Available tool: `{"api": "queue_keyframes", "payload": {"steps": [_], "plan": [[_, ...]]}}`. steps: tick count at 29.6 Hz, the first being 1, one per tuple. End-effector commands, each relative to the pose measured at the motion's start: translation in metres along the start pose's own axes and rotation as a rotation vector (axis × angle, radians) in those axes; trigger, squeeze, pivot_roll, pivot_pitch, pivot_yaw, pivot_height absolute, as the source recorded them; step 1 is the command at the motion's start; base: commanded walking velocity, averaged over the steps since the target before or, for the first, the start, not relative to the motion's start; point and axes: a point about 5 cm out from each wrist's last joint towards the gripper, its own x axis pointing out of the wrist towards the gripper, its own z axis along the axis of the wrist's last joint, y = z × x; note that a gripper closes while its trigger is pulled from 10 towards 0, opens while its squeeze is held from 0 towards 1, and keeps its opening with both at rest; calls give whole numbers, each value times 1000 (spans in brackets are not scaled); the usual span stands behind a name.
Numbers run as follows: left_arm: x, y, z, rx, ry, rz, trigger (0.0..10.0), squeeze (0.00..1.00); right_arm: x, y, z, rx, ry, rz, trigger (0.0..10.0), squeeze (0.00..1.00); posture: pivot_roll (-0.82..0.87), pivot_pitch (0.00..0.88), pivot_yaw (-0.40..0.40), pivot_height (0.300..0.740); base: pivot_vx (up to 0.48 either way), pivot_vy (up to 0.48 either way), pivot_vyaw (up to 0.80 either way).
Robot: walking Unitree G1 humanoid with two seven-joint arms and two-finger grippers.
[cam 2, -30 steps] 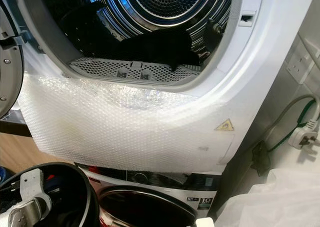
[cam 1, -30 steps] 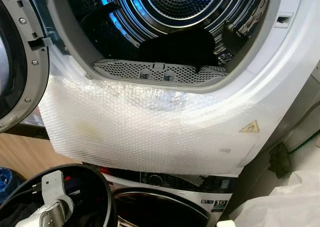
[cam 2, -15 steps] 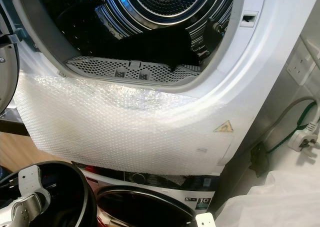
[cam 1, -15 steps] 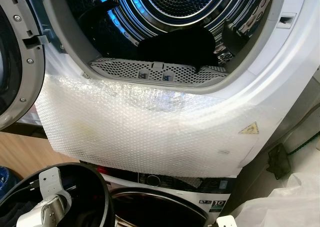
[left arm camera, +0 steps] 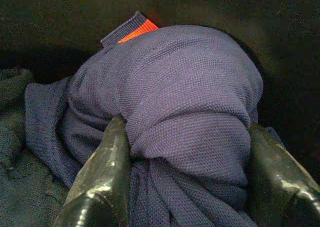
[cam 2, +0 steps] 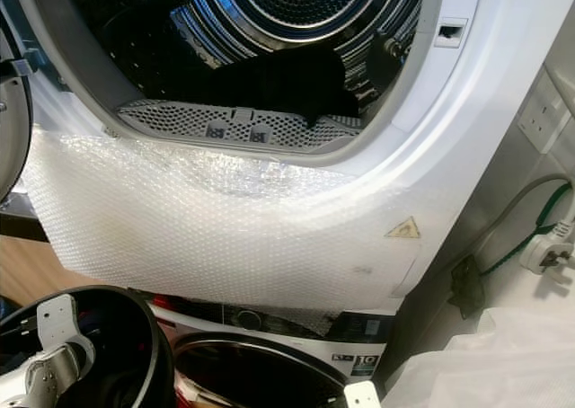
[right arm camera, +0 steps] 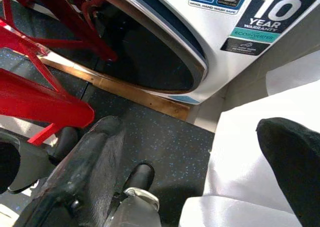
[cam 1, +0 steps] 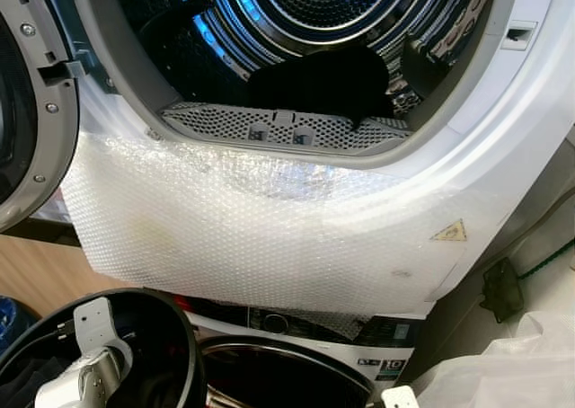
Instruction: Clothes washing
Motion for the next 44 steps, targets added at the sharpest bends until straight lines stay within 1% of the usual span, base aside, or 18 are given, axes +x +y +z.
{"api": "queue_keyframes", "payload": {"steps": [1,5,9,17,23,24,28,30,33,35,36,37,38,39,40,42,43,44], "plan": [[0,-1,2,-17,-10,11,0,0,1,2,2,12,6,-2,10000,0,150,0,6,740,0,0,0],[-1,-3,5,-14,-30,4,0,0,2,3,8,9,-5,1,10000,0,160,0,5,740,0,0,0],[-2,-2,4,-21,-32,8,0,0,3,3,11,8,-10,2,10000,0,163,0,3,740,0,0,0],[-6,0,-1,-40,-43,24,0,0,2,5,7,-3,-1,12,10000,0,176,0,-7,740,0,0,0],[-8,-3,-4,-51,-56,25,0,0,2,6,5,2,1,11,10000,0,167,0,-3,740,0,0,0],[-9,-5,-2,-63,-97,21,0,0,2,6,4,-3,3,14,10000,0,168,0,-6,740,0,0,0],[-13,-5,4,-71,-176,44,0,0,1,6,3,-7,4,17,10000,0,162,0,-4,740,0,0,0],[-17,-6,6,-46,-214,55,0,0,1,6,3,-7,3,16,10000,0,157,0,-3,740,0,0,0],[-28,-9,9,5,-309,73,0,0,1,6,2,-6,5,15,10000,0,163,0,-5,740,0,0,0],[-33,-13,10,36,-348,60,0,0,1,5,1,-7,6,14,10000,0,169,0,-7,740,0,0,0],[-33,-13,10,36,-348,60,0,0,1,5,1,-7,6,14,10000,0,169,0,-7,740,0,0,0],[-42,-20,11,122,-433,19,0,0,1,5,2,-10,7,15,10000,0,177,0,-8,740,0,0,0],[-50,-23,10,184,-487,-4,0,0,1,5,2,-11,6,15,10000,0,178,0,-7,740,0,0,0],[-50,-23,10,184,-487,-4,0,0,1,5,2,-11,6,15,10000,0,178,0,-7,740,0,0,0],[-55,-25,9,223,-522,-19,0,0,1,4,2,-12,6,15,10000,0,180,0,-6,740,0,0,0],[-67,-20,-1,218,-573,-16,0,0,1,3,4,-3,3,9,10000,0,175,0,0,740,0,0,0],[-80,-15,-7,199,-621,-9,0,0,1,2,4,5,2,4,10000,0,182,0,-2,740,0,0,0],[-80,-15,-7,199,-621,-9,0,0,1,2,4,5,2,4,10000,0,182,0,-2,740,0,0,0]]}}
